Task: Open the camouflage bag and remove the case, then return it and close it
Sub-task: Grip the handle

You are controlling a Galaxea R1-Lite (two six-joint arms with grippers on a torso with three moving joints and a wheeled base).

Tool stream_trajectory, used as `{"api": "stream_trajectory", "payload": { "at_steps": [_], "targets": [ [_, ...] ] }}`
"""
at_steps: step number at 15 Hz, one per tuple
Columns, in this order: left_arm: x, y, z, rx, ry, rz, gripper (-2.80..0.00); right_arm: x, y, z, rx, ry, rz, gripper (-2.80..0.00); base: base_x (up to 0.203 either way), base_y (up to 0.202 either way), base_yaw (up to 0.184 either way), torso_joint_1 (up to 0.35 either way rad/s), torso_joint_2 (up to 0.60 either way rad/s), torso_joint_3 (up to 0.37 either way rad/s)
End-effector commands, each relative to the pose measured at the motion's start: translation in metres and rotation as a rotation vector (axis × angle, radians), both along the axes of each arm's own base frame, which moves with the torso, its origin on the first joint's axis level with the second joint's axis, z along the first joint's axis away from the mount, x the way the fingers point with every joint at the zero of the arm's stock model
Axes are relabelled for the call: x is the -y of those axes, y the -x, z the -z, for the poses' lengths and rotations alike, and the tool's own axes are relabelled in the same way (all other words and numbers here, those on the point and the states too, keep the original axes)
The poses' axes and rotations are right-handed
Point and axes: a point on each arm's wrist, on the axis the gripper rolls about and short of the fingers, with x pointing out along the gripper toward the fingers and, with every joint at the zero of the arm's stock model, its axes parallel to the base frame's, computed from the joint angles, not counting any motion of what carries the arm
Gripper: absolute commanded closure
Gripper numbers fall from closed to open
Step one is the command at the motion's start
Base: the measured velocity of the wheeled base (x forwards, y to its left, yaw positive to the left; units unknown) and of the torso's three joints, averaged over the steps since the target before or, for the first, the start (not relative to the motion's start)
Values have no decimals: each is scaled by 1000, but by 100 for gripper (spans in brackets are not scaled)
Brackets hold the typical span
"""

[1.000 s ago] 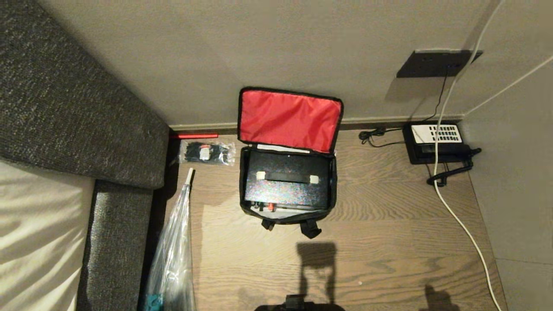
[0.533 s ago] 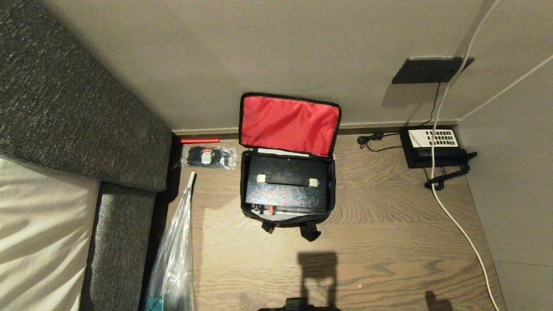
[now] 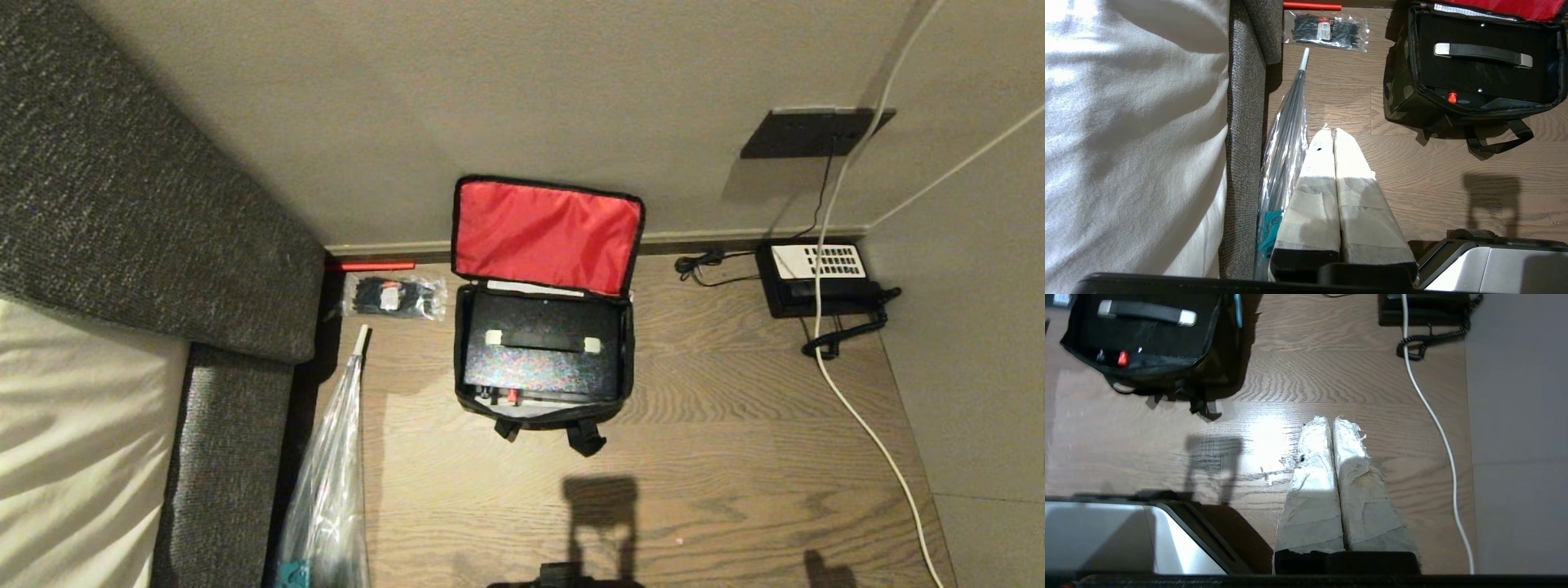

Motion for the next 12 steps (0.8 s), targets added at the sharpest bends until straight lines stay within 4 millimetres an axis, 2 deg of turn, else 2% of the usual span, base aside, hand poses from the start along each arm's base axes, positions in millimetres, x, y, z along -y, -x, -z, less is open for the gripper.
{"api": "stream_trajectory", "payload": {
  "at_steps": [1, 3, 5, 6, 7, 8, 10, 11, 12],
  "targets": [
    [0, 0, 1, -2, 0, -1, 0, 0, -1, -2, 28, -63, 16, 0, 0, 0, 0, 0, 0, 0],
    [0, 0, 1, -2, 0, -1, 0, 0, -1, -2, 38, -66, 18, 0, 0, 0, 0, 0, 0, 0],
    [0, 0, 1, -3, 0, -1, 0, 0, 3, -12, 66, -68, 0, 0, 0, 0, 0, 0, 0, 0],
    [0, 0, 1, -1, 0, -1, 0, -1, 9, -25, 75, -62, -32, 0, 0, 0, 0, 0, 0, 0],
    [0, 0, 1, -2, -3, -1, 0, -1, 23, -47, 98, -47, -60, 0, 0, 0, 0, 0, 0, 0],
    [0, 0, 1, 0, -3, -1, 0, -1, 40, -68, 113, -32, -80, 0, 0, 0, 0, 0, 0, 0],
    [0, 0, 1, -2, -3, -1, 0, -1, 74, -92, 54, -11, -111, 0, 0, 0, 0, 0, 0, 0],
    [0, 0, 1, -2, 0, -1, 0, -2, 78, -104, 9, -15, -118, 0, 0, 0, 0, 0, 0, 0],
    [0, 0, 1, 0, -4, -1, 0, -2, 72, -118, -42, -29, -121, 0, 0, 0, 0, 0, 0, 0]
  ]
}}
